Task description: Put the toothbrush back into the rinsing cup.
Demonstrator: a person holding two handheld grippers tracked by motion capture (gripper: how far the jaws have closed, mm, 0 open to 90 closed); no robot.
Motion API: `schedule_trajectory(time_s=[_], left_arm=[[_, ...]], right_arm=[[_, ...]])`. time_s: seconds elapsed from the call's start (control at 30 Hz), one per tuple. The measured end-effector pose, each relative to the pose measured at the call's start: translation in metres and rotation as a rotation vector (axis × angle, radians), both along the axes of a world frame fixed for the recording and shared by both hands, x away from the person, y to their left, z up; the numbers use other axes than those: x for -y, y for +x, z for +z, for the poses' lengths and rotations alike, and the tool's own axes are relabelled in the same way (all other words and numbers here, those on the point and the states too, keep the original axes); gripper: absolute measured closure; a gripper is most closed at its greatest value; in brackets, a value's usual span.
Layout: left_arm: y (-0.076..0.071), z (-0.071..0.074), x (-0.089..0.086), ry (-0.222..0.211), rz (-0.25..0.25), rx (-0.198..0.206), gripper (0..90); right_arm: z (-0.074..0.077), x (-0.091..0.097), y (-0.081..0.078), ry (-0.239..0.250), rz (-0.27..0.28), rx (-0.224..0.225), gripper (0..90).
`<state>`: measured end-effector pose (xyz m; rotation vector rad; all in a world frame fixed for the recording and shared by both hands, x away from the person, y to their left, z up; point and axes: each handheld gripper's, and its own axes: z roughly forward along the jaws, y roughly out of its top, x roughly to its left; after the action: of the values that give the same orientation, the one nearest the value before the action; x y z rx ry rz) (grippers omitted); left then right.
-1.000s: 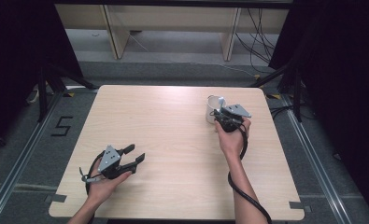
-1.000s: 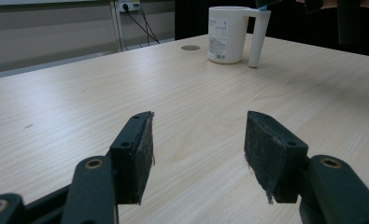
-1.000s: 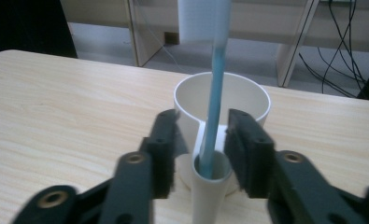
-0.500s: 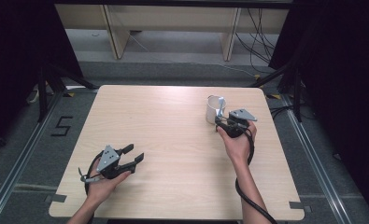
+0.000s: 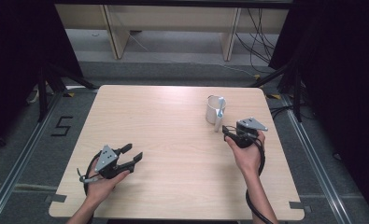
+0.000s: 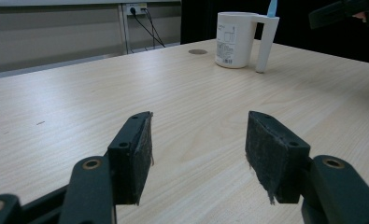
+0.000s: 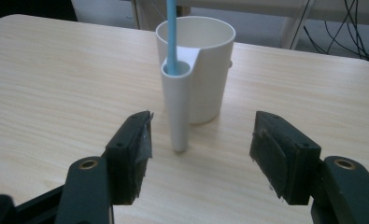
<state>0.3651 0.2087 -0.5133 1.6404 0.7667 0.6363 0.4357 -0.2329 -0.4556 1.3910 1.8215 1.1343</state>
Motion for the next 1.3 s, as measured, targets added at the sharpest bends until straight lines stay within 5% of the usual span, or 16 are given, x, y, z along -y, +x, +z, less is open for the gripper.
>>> schedule_trajectory(time_s=[0.2,0.27,0.33,0.47,0.5,0.53,0.7,0.77,1.0,1.03,1.1,1.2,1.3], left_arm=[[0.0,0.0,0.0,0.003,0.0,0.003,40.4],[0.0,-0.002,0.001,-0.026,0.001,-0.002,40.4],[0.0,0.0,-0.002,0.005,0.005,0.005,40.3],[0.0,0.0,-0.005,0.002,0.014,0.003,40.3],[0.0,-0.001,-0.005,0.001,0.017,0.003,40.4],[0.0,0.0,-0.006,-0.001,0.019,0.002,40.3],[0.001,-0.001,-0.007,-0.004,0.022,0.006,40.2],[0.001,-0.001,-0.007,-0.002,0.025,0.0,40.2],[0.001,0.0,-0.009,-0.004,0.022,0.014,40.1],[0.0,0.0,-0.009,-0.006,0.032,0.0,40.0],[0.002,-0.001,-0.01,-0.019,0.02,0.021,40.0],[0.002,-0.001,-0.011,-0.022,0.026,0.02,40.1],[-0.001,0.0,-0.012,-0.011,0.044,-0.006,40.0]], right_arm=[[-0.005,0.015,-0.012,-0.025,0.01,0.026,38.5],[-0.006,0.015,-0.019,0.003,-0.019,-0.002,38.4],[-0.008,0.021,-0.022,-0.029,0.011,0.011,38.4],[-0.013,0.026,-0.035,-0.014,-0.017,-0.003,38.2],[-0.014,0.031,-0.036,-0.048,-0.004,0.017,38.2],[-0.016,0.03,-0.04,-0.015,-0.019,-0.003,38.2],[-0.022,0.041,-0.054,-0.055,-0.012,0.007,38.2],[-0.026,0.044,-0.06,-0.023,-0.02,-0.001,38.2],[-0.037,0.05,-0.074,-0.025,-0.049,0.015,37.6],[-0.038,0.052,-0.076,-0.055,-0.057,0.016,37.5],[-0.039,0.051,-0.081,-0.011,-0.061,0.011,37.2],[-0.043,0.053,-0.084,-0.027,-0.048,0.021,36.6],[-0.048,0.055,-0.09,-0.019,-0.074,0.006,36.3]])
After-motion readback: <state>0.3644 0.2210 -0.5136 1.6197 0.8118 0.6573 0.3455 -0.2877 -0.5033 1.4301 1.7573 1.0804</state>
